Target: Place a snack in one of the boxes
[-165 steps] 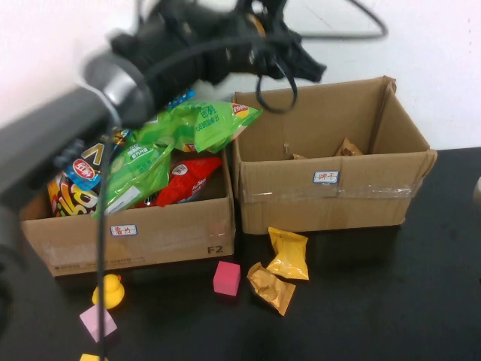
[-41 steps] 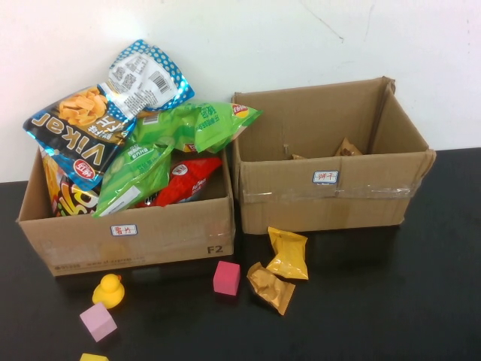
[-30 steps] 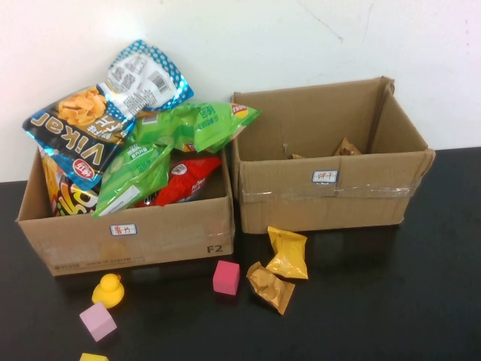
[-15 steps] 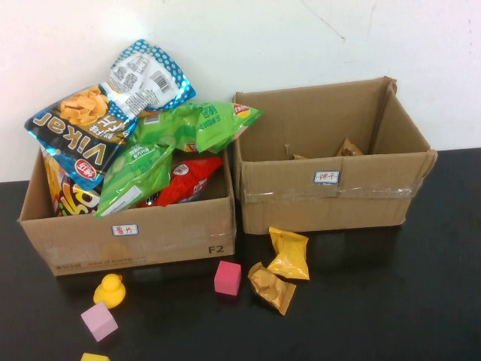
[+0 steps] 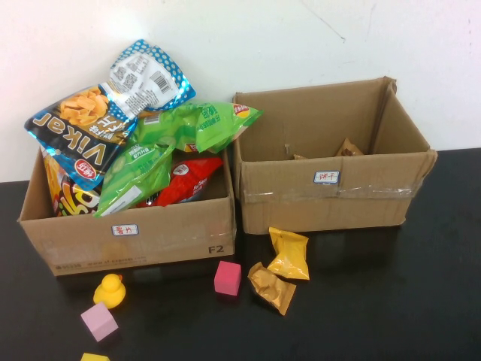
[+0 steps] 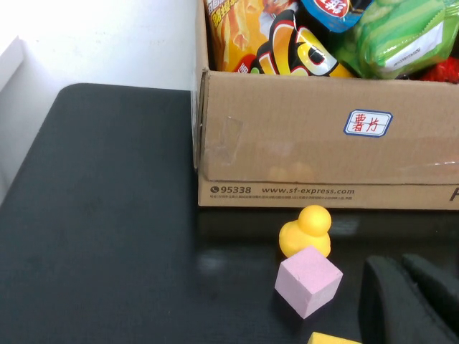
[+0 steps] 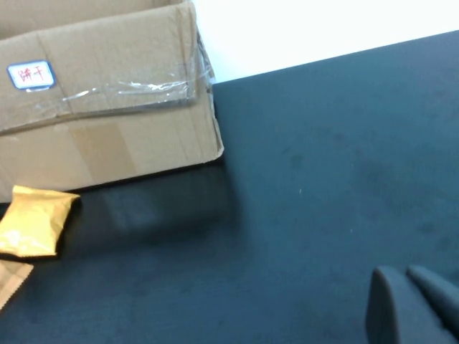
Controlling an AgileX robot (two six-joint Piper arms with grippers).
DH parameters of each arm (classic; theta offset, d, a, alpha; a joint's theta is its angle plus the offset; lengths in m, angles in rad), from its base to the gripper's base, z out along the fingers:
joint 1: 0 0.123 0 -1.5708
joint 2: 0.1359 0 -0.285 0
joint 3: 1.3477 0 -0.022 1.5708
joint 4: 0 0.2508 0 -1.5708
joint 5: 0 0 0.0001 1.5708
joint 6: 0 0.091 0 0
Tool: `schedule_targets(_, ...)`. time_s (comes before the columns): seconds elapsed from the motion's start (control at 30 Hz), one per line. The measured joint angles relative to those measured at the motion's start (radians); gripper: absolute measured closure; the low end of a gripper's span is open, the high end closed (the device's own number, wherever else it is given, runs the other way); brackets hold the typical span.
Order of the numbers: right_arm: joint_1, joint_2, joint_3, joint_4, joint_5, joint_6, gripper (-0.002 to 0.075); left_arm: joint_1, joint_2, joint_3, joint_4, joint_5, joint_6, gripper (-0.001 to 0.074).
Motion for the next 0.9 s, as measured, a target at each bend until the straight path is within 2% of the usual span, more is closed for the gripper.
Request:
schedule_targets(0.47, 0.040, 0.000, -0.002, -0.111, 0.011, 0.150, 0.0726, 0.000, 0.000, 0.000, 0.000, 0.002, 0.000, 0.0736)
schedule_targets(0.9, 0.040, 0.000, -0.002, -0.117, 0.011, -0.030, 0.0726, 0.000, 0.000, -0.002, 0.000, 0.002, 0.000, 0.0736)
